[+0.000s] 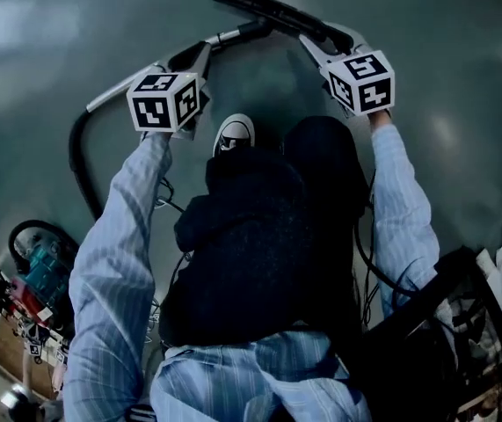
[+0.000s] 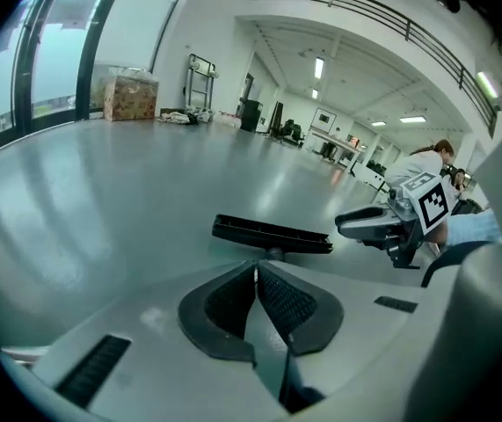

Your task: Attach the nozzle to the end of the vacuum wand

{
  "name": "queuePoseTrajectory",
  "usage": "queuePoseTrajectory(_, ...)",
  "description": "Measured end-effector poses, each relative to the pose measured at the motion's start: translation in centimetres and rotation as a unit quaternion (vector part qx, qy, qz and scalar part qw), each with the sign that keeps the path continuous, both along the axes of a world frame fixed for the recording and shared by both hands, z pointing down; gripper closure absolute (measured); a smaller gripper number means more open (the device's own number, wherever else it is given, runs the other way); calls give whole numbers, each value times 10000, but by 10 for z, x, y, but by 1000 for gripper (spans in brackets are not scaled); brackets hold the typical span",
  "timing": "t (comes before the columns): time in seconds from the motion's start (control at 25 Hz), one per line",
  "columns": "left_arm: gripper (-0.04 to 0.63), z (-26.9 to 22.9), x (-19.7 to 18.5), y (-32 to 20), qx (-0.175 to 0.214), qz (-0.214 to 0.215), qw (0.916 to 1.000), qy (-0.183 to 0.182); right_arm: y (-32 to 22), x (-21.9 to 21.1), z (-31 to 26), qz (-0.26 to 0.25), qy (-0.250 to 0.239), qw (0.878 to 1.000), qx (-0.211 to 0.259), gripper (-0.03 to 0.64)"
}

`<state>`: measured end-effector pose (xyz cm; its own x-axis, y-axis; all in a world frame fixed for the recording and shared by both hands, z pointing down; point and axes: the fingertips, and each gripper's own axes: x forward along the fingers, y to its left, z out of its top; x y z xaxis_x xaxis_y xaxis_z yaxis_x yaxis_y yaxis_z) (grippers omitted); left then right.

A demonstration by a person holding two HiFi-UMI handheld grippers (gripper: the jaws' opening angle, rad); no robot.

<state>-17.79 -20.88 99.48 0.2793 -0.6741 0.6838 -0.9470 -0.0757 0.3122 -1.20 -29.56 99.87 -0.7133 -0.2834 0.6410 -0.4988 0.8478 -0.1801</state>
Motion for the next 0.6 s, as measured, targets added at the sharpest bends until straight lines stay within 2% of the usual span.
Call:
queuePoseTrajectory(0.04, 582, -8, -2, 3, -70, 36, 9999, -86, -1, 0, -7, 180, -101, 9997, -97, 528)
queuePoseTrajectory(0.08, 583, -18, -4, 7, -144, 33, 9998, -144, -1, -1, -15, 361, -224, 9988, -233, 582)
queuePoseTrajectory(0.24, 583, -60, -5, 13, -339, -218, 9992, -70, 8, -11, -56, 907, -503, 9927, -625, 596)
queuePoseTrajectory(0.36, 583, -88, 6, 22, -520, -22, 9986, -84, 34, -18, -86, 1241, -600, 9858, -959, 598)
queuePoseTrajectory(0.44, 583, -113, 11, 27, -594, 28, 9982, -122, 51, -19, -110, 1311, -598, 9828, -1154, 598)
queuePoseTrajectory(0.6, 583, -191, 14, 38, -653, -248, 9976, 7, 85, -12, -174, 1296, -441, 9799, -1454, 598)
